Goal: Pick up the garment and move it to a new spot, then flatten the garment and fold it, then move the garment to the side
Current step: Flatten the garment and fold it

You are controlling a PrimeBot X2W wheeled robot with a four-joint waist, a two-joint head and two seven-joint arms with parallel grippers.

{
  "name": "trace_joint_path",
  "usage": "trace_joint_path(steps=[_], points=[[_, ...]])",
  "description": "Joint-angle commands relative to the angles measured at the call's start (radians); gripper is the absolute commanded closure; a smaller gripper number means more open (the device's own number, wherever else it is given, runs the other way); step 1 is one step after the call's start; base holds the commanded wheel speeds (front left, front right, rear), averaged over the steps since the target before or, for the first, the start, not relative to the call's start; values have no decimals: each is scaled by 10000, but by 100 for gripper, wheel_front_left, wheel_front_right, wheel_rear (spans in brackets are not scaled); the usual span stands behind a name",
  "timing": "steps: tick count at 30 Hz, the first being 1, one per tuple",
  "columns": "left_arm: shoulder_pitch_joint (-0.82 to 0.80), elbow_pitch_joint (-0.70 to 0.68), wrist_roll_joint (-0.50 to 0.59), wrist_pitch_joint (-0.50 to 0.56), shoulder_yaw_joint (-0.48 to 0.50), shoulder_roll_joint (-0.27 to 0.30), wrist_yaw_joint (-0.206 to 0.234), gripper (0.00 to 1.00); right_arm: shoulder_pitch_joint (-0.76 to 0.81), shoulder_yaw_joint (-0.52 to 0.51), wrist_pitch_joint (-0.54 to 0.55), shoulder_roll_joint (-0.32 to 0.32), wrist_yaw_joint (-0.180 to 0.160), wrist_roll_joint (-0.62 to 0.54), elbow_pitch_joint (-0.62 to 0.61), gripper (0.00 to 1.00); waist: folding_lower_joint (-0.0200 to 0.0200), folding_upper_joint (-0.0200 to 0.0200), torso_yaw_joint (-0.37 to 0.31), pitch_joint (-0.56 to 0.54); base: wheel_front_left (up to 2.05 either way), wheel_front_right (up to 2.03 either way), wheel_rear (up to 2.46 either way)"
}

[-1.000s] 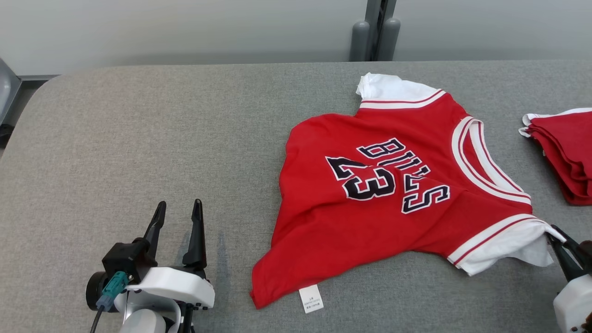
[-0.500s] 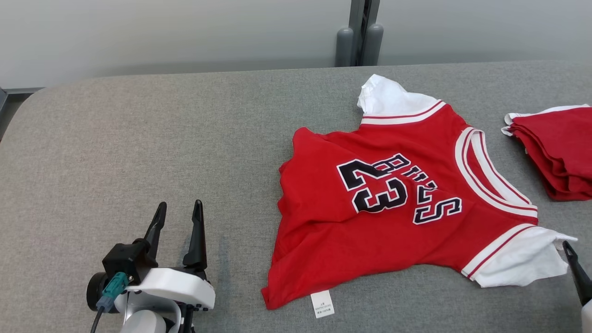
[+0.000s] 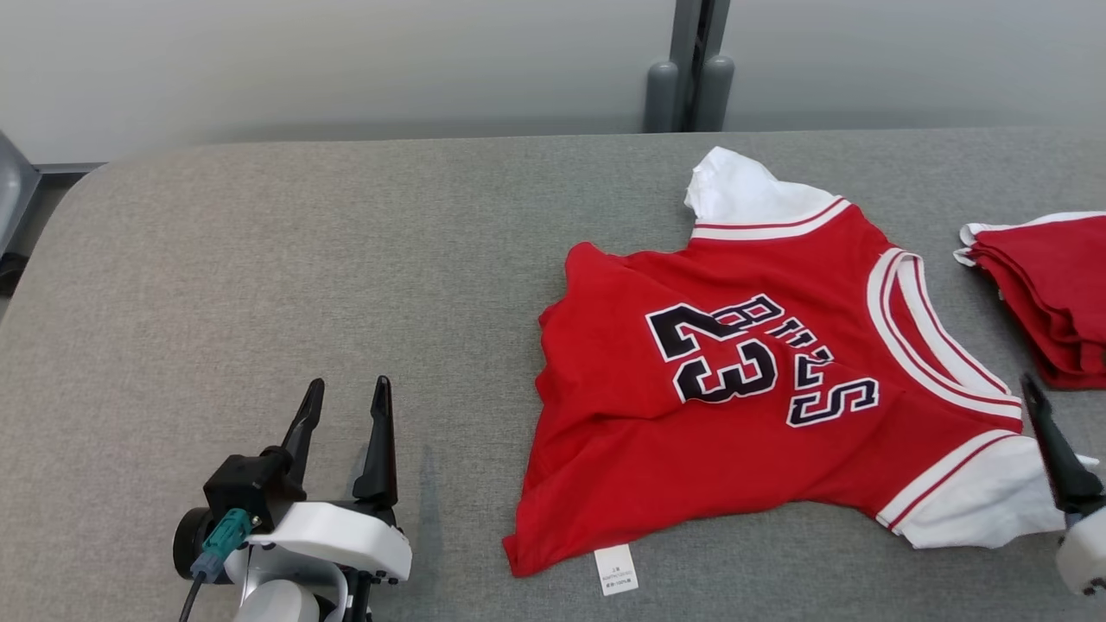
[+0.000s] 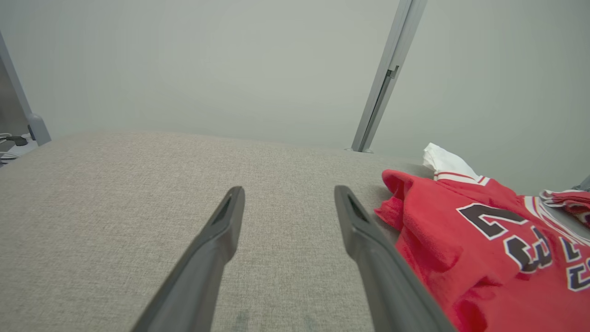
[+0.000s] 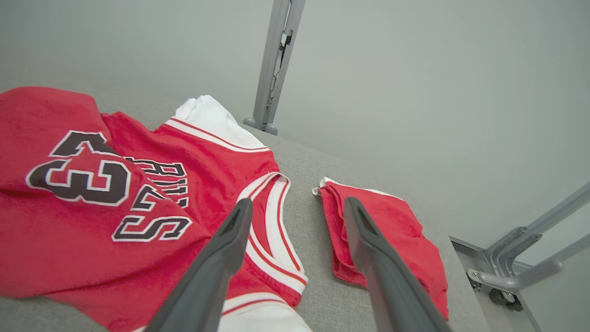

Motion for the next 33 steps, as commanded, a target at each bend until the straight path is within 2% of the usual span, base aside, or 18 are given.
trace_joint_path(steps=[1, 7, 12, 21, 26, 27, 28, 29, 30, 31, 32, 33], points=[[-111, -25, -49, 1, 9, 50, 12, 0, -303, 280, -19, -53, -3, 124, -122, 0, 0, 0, 192, 5, 0, 0, 0], [-254, -30, -170, 1, -186, 47, 45, 0, -1967, 2217, 411, -152, -3, 965, 316, 0, 0, 0, 837, 171, 0, 0, 0], [-406, -53, -325, 1, -439, 44, 107, 0, -3691, 4106, 975, -479, -3, 1478, 1617, 0, 0, 0, 1458, 420, 0, 0, 0], [-565, -46, -663, 1, -861, 41, 222, 0, -6042, 6766, 2238, -769, -3, 3772, 4183, 0, 0, 0, 2444, 739, 0, 0, 0], [-588, -87, -802, 1, -991, 45, 278, 0, -6828, 8059, 3351, -1080, -3, 5080, 4946, 0, 0, 0, 2803, 819, 0, 0, 0], [-583, -94, -816, 1, -1022, 44, 292, 0, -6936, 8307, 3543, -1120, -3, 5336, 5055, 17, 0, 0, 2856, 827, 0, 0, 0], [-569, -103, -837, 1, -1040, 44, 315, 0, -7050, 8502, 3695, -1161, -3, 5554, 5148, 44, 0, 0, 2891, 832, 0, 0, 0], [-549, -110, -848, 1, -1050, 42, 331, 0, -7168, 8707, 3777, -1201, -3, 5685, 5177, 56, 0, 0, 2917, 836, 0, 0, 0], [-527, -118, -855, 1, -1060, 42, 342, 0, -7278, 8890, 3837, -1246, -3, 5809, 5244, 64, 0, 0, 2938, 838, 0, 0, 0], [-508, -123, -853, 1, -1068, 42, 351, 0, -7363, 9077, 3844, -1279, -3, 5903, 5290, 77, 0, 0, 2959, 846, 0, 0, 0], [-508, -123, -853, 1, -1068, 42, 351, 0, -7363, 9077, 3844, -1279, -3, 5903, 5290, 77, 0, 0, 2959, 846, 0, 0, 0], [-495, -139, -865, 1, -1084, 42, 354, 0, -7554, 9367, 3621, -1276, -3, 6112, 5367, 100, 0, 0, 2986, 868, 0, 0, 0]])
